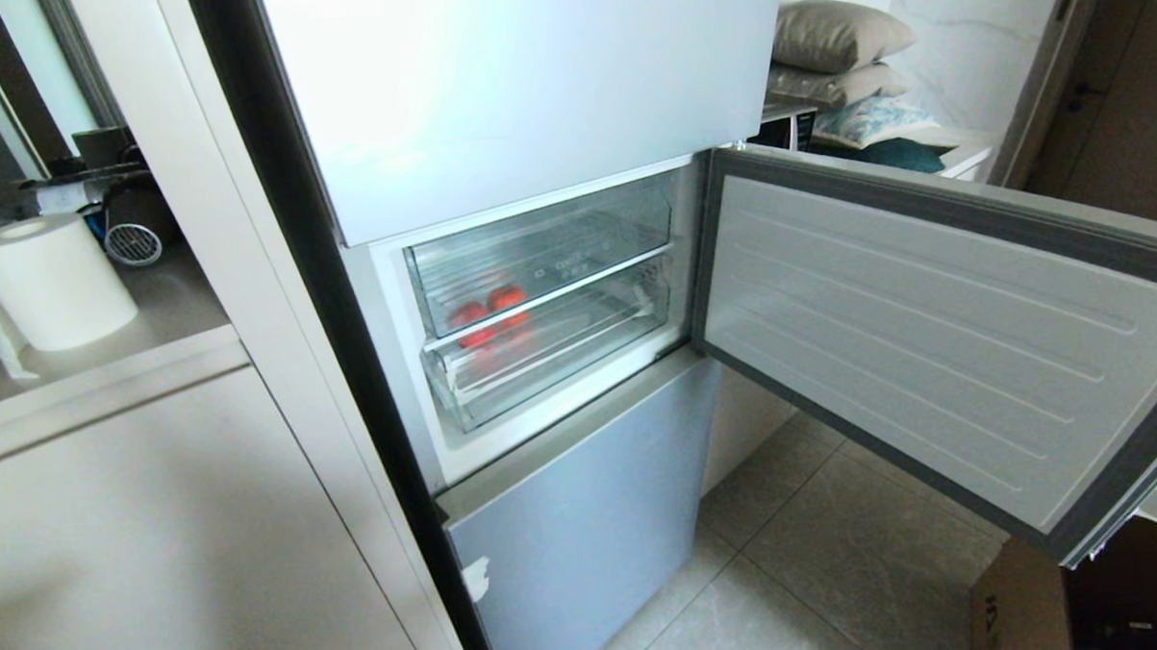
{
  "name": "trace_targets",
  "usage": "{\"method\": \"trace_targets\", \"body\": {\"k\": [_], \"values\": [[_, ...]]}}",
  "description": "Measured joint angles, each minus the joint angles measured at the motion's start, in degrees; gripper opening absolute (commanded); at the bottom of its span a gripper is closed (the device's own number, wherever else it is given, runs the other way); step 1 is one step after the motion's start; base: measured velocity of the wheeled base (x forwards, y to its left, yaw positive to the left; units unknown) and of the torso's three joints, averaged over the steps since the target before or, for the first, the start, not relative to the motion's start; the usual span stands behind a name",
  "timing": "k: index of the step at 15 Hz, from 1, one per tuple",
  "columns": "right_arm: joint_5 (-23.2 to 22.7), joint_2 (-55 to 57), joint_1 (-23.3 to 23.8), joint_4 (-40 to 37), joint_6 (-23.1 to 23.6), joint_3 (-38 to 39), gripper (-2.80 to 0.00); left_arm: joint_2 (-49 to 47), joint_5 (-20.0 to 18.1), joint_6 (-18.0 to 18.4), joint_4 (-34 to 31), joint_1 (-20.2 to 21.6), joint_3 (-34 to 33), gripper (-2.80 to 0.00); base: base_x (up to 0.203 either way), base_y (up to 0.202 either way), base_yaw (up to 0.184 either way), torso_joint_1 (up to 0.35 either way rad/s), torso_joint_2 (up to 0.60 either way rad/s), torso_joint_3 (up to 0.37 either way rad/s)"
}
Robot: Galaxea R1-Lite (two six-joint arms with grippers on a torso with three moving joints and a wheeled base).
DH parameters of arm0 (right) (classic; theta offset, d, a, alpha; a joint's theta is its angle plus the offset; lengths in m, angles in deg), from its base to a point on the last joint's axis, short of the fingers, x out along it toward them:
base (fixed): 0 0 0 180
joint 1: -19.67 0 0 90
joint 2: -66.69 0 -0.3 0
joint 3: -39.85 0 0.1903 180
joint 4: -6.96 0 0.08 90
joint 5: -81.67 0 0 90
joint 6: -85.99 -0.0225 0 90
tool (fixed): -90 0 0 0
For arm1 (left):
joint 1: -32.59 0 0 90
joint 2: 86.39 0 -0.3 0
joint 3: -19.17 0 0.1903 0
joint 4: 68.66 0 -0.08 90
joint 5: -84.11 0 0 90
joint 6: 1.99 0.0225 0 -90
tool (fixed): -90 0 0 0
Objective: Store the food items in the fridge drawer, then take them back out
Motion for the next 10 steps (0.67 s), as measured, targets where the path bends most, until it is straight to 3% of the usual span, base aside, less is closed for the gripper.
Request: {"method": "trace_targets", "body": {"k": [3, 8, 10], "values": [[-0.3, -2.2, -2.6, -10.3, 0.1, -2.1, -2.80, 0.0, 0.0, 0.0, 0.0, 0.0, 0.0, -2.80, 0.000, 0.000, 0.000, 0.000, 0.00, 0.000], [-2.2, -3.0, -4.1, -11.5, 3.9, -3.0, -2.80, 0.0, 0.0, 0.0, 0.0, 0.0, 0.0, -2.80, 0.000, 0.000, 0.000, 0.000, 0.00, 0.000], [-2.1, -3.0, -7.3, -11.8, 3.2, -3.2, -2.80, 0.0, 0.0, 0.0, 0.0, 0.0, 0.0, -2.80, 0.000, 0.000, 0.000, 0.000, 0.00, 0.000]]}}
